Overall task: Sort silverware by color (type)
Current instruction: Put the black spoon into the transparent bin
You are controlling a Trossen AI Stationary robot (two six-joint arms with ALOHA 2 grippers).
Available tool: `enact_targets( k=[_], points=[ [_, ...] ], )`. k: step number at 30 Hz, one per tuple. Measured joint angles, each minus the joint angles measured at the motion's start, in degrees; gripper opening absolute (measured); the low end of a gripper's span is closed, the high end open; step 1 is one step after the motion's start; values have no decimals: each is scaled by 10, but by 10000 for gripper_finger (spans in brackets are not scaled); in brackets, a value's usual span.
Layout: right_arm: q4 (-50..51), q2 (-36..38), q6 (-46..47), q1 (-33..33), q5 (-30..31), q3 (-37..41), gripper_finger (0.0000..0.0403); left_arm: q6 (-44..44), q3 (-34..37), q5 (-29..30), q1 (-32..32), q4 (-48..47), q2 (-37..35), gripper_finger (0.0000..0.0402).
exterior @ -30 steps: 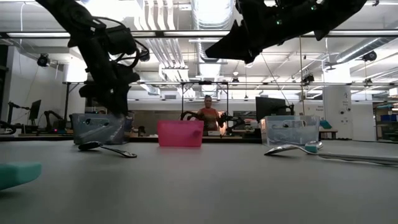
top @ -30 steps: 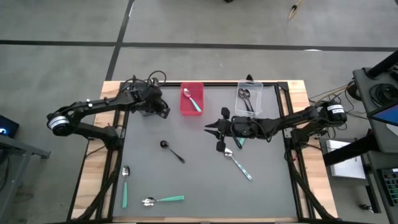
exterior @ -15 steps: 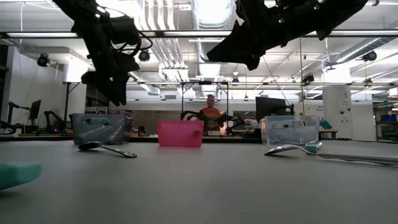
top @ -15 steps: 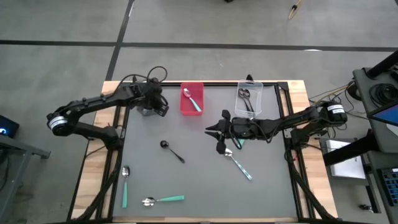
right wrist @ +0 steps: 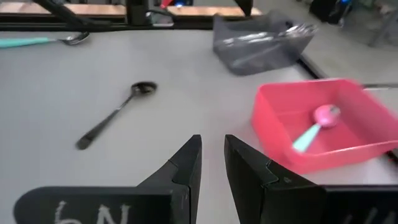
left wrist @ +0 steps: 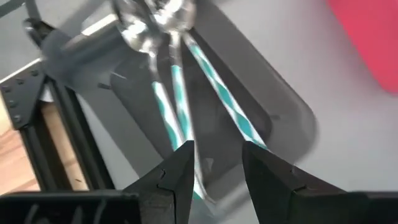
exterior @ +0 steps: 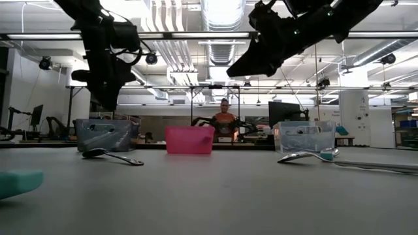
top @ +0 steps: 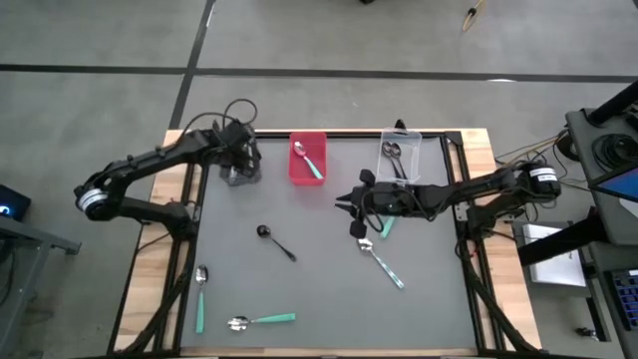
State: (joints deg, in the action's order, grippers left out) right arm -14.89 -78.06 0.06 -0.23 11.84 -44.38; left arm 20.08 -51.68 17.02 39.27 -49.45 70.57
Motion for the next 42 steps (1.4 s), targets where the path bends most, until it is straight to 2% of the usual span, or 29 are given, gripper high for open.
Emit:
enact_targets(
  k=[6,11,18,22,31,42],
  points=[
    [0,22,-52,-40,-1,0,61,-20,0,-3,68,37,19,111],
    [23,22,-48,-58,-4,0,61,-41,0,-11,91,83,54,106],
    [42,20,-53,-60,-5,0,61,-49,-4,-16,95,107,111,106],
    [42,20,-56,-61,-34,0,61,-47,-4,-16,96,107,128,121],
    [39,19,-57,-61,-43,0,61,-52,-4,-31,97,120,134,178],
    [39,19,-57,-61,-43,0,61,-79,-4,-31,105,137,134,180]
  ],
)
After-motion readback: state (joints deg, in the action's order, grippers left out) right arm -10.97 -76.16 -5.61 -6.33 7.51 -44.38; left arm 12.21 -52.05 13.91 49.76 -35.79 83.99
